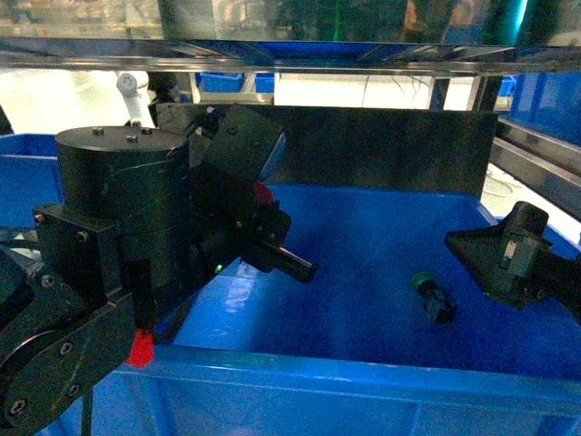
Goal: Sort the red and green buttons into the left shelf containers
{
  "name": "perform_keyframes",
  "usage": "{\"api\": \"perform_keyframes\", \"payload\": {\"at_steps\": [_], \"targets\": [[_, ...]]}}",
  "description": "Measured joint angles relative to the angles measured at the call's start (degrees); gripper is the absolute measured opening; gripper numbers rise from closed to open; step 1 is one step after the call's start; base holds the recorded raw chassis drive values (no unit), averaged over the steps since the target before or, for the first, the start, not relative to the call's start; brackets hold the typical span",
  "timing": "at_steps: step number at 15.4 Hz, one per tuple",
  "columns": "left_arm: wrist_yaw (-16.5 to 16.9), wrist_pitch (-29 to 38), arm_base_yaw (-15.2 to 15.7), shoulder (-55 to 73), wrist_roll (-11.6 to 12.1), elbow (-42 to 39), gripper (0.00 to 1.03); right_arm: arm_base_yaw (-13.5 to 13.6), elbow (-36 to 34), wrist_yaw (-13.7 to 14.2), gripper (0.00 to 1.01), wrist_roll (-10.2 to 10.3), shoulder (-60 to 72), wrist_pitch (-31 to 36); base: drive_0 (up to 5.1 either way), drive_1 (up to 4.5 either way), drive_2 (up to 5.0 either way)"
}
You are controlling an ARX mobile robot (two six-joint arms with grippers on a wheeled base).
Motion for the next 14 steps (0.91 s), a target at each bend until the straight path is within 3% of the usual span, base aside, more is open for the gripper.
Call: {"api": "perform_keyframes", "payload": {"at_steps": [4,5,11,12,13,14], "targets": [[0.0,0.0,0.0,0.0,0.0,0.1,0.80,0.0,0.0,0.0,0.98,0.0,0.0,0.0,0.0,0.00,0.0],[0.0,0.0,0.0,0.0,0.0,0.1,0.99,0.0,0.0,0.0,0.98,0.0,0.0,0.0,0.0,0.00,0.0],[0.0,0.0,0.0,0.0,0.0,0.1,0.98,0.0,0.0,0.0,0.98,0.0,0.0,0.0,0.0,0.00,0.0],[-1.2,1.3,-0.1,0.1,-0.5,0.0,0.97,0.5,-0.6,3.3,0.95,-1.4,0.9,4.2,0.0,0.00,0.0],[-8.5,8.0,-0.2,0.4,-4.6,-2.0,0.86,1.4,-2.8,13.7,0.85,-7.0,3.0,14.1,0.0,0.00,0.0],[-12.5,9.4,0.8,-2.6,-8.7,-7.4,0.75,1.2,-7.3,21.1,0.74,-13.0,2.4,18.3,0.0,0.00,0.0]]}}
